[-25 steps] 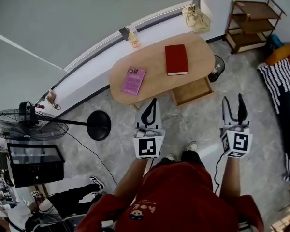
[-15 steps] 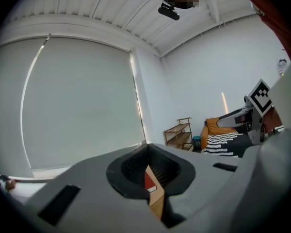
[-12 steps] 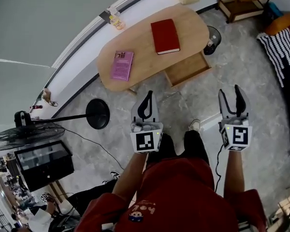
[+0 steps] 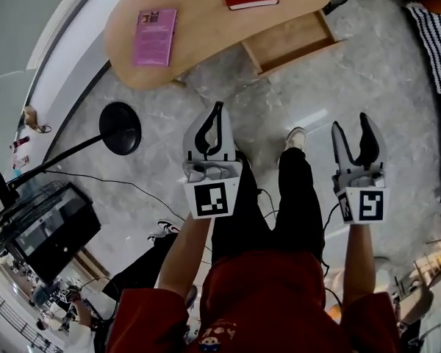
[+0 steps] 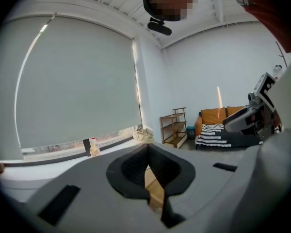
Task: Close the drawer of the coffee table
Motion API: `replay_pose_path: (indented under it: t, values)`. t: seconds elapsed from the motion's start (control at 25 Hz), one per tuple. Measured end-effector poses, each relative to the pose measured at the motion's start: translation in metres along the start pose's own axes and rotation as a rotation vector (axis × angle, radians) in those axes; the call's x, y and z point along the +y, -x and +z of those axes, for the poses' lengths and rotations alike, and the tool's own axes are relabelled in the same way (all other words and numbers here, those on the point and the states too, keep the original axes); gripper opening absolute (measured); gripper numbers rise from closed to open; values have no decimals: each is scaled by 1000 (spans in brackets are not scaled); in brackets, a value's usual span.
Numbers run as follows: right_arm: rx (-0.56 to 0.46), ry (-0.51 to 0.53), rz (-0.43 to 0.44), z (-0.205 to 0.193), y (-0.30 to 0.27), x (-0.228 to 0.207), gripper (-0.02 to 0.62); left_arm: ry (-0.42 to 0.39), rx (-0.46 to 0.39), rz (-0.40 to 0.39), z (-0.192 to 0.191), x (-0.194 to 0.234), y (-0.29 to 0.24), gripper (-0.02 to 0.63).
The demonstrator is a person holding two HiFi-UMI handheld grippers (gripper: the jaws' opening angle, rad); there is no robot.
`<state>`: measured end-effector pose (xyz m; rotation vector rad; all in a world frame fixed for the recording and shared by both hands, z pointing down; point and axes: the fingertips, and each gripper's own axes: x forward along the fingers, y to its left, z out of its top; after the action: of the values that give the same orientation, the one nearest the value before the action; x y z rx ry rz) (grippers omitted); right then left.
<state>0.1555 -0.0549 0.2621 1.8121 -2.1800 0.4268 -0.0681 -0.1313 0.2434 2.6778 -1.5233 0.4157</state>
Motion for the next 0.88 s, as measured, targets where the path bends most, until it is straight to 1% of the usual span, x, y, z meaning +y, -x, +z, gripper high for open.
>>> replay_pose_path:
  t: [0.12,0.2,0.32,0.44,0.6,0.68,0.72,0.8,0.88]
  values:
    - [-2,-3,19,-53,-30,22,233,-19,32,-34,-70,-3,-4,6]
    - [35,-10,32,-99,-45,36,236,-26,41,-55,-117,-9,-5,6]
    - [97,4,74,-170,-66,57,244,-26,65,-73,-192,-14,-9,6]
    - [110,16,92,-237,-92,67,250,-34,66,-78,-258,-8,-18,6]
    - [114,-13,87,-324,-131,60,264,-90,47,-139,-342,-11,-37,6]
    - [103,-33,82,-360,-153,52,265,-74,40,-167,-384,-13,-48,6]
    - [93,-45,78,-375,-163,47,267,-69,36,-181,-403,-14,-54,6]
    - [65,-56,68,-398,-184,35,267,-85,28,-209,-438,-19,-68,6]
    - [30,-49,65,-415,-203,24,267,-83,9,-232,-463,-24,-82,6]
